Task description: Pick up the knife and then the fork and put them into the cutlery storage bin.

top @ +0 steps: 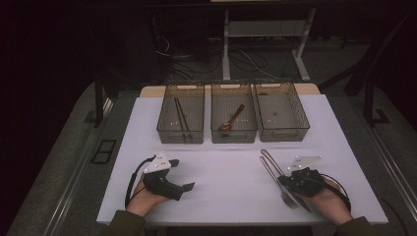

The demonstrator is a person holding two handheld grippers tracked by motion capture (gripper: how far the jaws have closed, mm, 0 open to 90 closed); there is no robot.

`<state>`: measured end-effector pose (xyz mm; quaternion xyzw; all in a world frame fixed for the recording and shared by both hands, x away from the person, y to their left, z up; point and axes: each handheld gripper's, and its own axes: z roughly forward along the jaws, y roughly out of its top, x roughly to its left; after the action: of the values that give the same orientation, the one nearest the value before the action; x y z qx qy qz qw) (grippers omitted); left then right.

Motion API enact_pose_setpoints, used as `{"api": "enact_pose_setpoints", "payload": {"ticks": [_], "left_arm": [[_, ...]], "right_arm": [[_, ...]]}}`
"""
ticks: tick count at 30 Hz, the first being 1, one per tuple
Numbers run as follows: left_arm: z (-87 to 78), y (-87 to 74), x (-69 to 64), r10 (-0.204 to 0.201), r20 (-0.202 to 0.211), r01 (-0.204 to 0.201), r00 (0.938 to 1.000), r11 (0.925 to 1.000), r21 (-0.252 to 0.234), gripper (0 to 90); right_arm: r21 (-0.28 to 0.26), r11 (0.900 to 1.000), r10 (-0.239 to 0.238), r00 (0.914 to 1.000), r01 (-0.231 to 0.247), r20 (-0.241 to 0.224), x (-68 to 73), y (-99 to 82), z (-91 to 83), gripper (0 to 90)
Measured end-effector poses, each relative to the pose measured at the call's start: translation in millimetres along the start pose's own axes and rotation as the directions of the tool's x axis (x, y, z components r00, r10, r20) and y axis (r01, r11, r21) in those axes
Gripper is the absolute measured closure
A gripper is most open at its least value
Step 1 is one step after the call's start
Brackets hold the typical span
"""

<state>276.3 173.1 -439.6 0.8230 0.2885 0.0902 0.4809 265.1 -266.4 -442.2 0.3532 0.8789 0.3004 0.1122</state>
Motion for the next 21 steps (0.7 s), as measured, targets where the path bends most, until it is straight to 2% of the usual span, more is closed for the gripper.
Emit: {"api": "enact_pose_setpoints", "payload": {"ticks": [8, 17, 21], "left_arm": [[-0.1, 0.2, 0.0, 0.000, 0.000, 0.000, 1.0000, 1.0000, 0.000, 0.0], [0.1, 0.7, -0.2, 0.003, 0.011, -0.003, 0.9999, 1.0000, -0.009, 0.0], [0.6, 0.6, -0.1, -0.004, 0.021, 0.004, 0.9998, 1.0000, -0.005, 0.0]], "right_arm": [[0.010, 0.9998, 0.015, 0.9988, -0.015, 0.046, -6.7, -1.4, -2.2, 89.2], [0.014, 0.9986, 0.049, 0.9933, -0.051, 0.105, -23.4, -4.4, -5.0, 89.2], [0.016, 0.9984, 0.052, 0.9948, -0.054, 0.087, -27.3, -4.8, -5.7, 89.1]]}}
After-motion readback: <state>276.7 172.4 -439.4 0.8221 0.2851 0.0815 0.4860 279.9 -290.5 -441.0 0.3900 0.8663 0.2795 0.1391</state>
